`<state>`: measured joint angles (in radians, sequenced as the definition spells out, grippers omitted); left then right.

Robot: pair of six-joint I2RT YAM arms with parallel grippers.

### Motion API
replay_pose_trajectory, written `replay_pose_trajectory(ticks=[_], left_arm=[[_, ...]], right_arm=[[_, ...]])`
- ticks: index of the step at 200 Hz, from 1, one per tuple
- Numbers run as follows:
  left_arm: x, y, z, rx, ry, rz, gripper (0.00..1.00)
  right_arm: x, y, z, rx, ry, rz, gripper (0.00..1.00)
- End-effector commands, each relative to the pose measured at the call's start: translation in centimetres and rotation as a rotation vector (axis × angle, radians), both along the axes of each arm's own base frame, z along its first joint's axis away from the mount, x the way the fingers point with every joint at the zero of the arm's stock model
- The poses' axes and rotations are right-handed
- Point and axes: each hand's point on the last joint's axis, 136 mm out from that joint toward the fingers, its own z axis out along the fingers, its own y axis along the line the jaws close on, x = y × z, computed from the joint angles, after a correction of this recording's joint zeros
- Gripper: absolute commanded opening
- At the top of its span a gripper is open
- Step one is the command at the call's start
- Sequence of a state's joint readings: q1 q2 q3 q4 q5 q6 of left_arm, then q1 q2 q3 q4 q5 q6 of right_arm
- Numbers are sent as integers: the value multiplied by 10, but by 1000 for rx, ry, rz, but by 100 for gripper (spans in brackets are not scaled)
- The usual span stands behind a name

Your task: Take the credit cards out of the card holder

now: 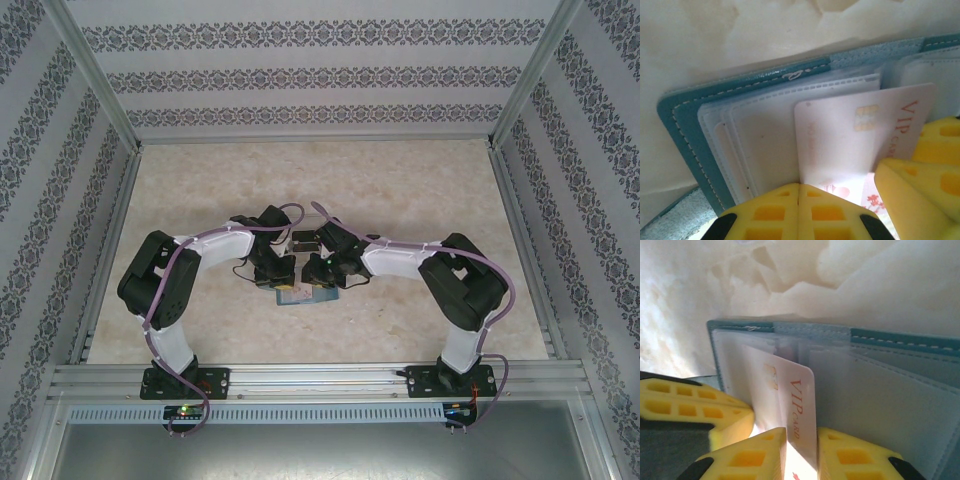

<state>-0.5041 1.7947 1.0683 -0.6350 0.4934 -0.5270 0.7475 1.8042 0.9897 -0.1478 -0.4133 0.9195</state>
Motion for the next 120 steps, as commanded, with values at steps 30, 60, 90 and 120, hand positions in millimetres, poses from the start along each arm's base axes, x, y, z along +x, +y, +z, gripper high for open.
replay_pose_trajectory(ticks=[30,60,90,120], left_arm=[[-20,23,-28,140,76,-26,5],[-20,23,-25,138,68,-23,5],[-17,23,-18,132,42,-29,5],[-17,23,-15,130,37,-28,5]], right_arm=[[2,0,15,60,-17,-28,16],[1,-8,11,22,-21,-30,8],[0,-22,7,-44,-37,-27,7],[-1,-34,5,-83,-43,-30,5]])
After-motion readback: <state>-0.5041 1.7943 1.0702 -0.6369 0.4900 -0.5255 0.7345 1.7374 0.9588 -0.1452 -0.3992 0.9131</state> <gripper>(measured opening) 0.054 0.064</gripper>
